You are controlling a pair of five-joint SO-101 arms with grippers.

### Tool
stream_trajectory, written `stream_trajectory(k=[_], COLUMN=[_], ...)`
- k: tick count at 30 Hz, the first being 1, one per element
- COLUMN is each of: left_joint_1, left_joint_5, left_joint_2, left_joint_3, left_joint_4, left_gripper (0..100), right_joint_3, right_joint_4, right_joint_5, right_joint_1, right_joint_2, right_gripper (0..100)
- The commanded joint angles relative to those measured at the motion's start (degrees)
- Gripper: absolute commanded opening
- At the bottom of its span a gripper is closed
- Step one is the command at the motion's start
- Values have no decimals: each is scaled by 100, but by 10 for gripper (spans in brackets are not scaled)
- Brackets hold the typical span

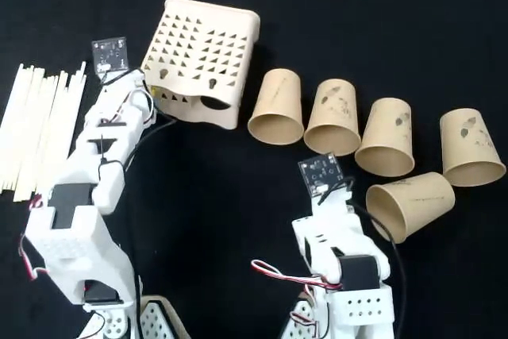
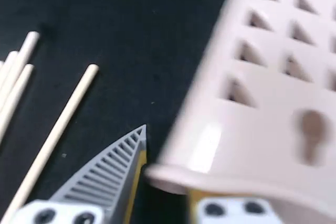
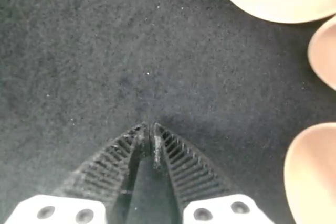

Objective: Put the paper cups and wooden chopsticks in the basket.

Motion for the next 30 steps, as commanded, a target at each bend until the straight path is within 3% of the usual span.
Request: stream_trajectory(k=[1,10,18,30], left_joint_1=[-22,-4,57,48], left_joint_5=[-651,-721,-721,-721], left_joint_2=[-70,-1407,-3938,-6101], left_joint_3=[-224,884,1226,-110], left_joint_4=[-53,255,3165,6910], left_gripper=[44,28,27,27], right_joint_3=[-22,-22,-22,-22], right_joint_4=[18,0,0,0], right_joint_5=[18,9,9,35], right_joint_1=[53,53,53,53], right_joint_2=[-418,-418,-418,-418], right_gripper=[13,13,13,13])
